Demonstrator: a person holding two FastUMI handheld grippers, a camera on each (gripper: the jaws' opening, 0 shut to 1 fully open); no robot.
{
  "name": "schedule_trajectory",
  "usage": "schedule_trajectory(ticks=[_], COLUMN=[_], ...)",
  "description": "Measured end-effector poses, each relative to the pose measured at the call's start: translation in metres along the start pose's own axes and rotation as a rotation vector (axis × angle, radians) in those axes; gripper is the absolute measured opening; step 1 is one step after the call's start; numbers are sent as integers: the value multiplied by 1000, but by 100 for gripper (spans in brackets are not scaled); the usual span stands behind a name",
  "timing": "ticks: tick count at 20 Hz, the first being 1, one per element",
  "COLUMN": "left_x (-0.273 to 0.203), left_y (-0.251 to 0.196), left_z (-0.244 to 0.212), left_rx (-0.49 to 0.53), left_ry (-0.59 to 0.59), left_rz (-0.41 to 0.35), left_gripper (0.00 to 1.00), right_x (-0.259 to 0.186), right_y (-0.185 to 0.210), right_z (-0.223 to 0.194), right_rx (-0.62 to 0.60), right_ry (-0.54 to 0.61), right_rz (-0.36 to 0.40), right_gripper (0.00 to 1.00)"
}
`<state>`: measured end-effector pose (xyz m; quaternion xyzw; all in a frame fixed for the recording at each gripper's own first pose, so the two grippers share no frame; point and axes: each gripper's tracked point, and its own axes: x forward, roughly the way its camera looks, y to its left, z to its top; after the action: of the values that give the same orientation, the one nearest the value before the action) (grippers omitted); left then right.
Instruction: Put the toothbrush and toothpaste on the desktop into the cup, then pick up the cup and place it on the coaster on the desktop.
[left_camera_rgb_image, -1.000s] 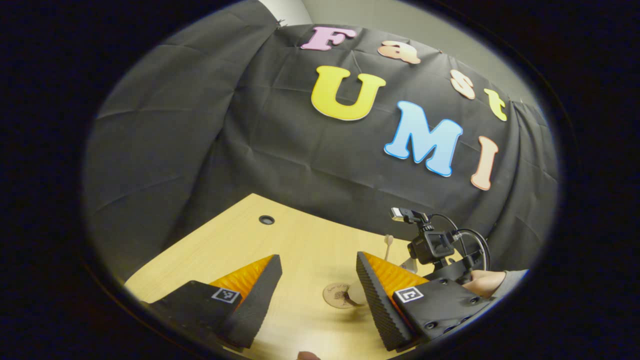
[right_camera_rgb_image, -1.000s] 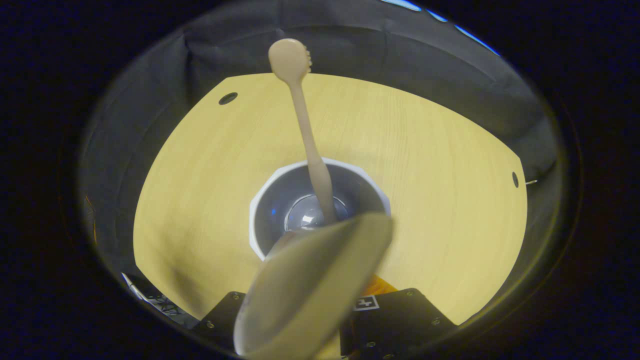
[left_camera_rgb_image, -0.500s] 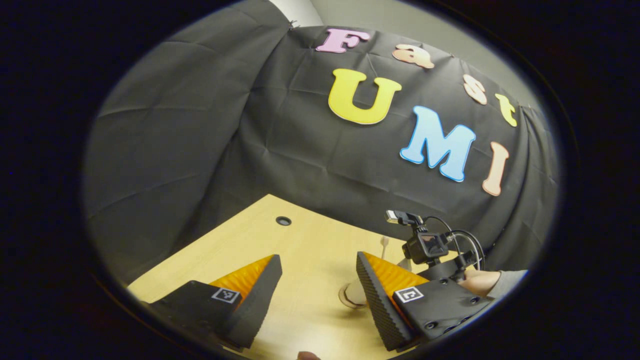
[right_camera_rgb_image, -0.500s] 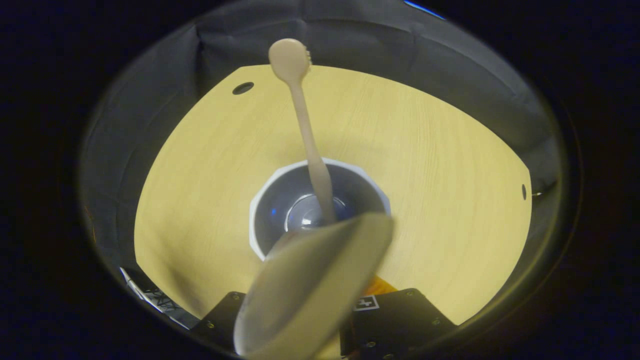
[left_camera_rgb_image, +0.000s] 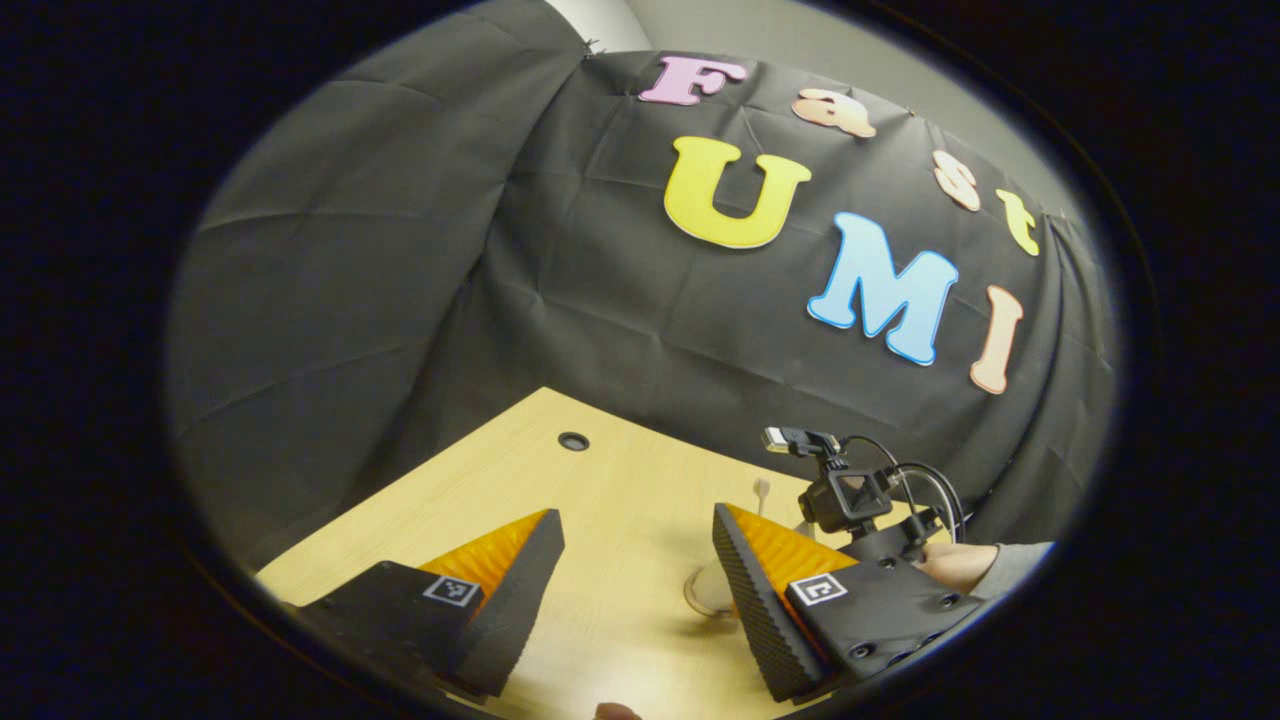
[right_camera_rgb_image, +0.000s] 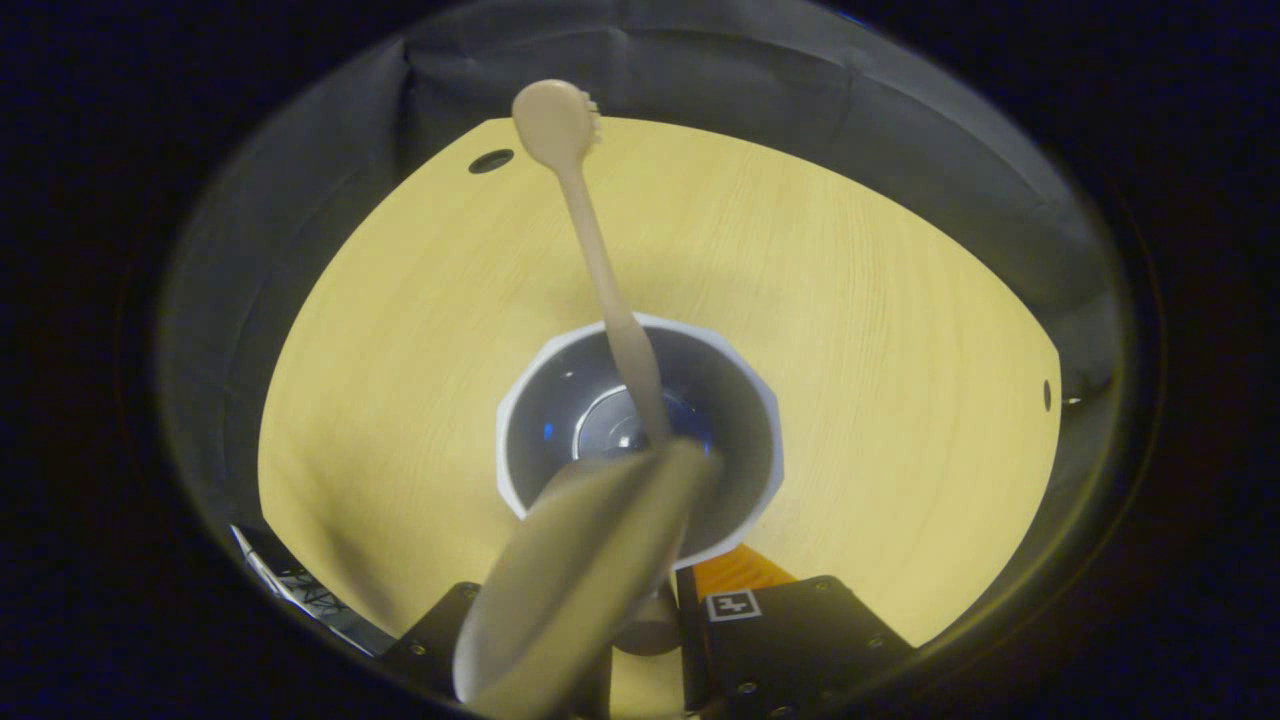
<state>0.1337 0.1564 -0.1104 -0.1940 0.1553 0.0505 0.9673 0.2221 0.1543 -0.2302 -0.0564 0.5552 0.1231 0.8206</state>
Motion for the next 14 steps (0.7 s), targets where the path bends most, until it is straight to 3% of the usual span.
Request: schedule_trajectory(ticks=[4,5,7,9,10,14], left_x=[1,3,3,3,1,-1], left_y=[-6,-8,-13,-18,-21,-32], left_z=[0,0,-1,0,0,3], left_rx=[9,9,12,19,24,42], left_ry=[0,1,5,3,1,-7], left_rz=[-9,-11,-16,-23,-26,-40], left_gripper=[96,96,96,96,93,96], right_x=[-7,-11,-19,-29,-35,-63], right_y=[3,2,4,6,4,2], right_z=[2,1,0,-1,-3,-11], right_rx=[19,19,25,35,40,68], right_ry=[-25,-35,-56,-78,-92,-153], right_rz=[29,31,47,62,64,90], right_gripper=[38,50,63,88,92,88])
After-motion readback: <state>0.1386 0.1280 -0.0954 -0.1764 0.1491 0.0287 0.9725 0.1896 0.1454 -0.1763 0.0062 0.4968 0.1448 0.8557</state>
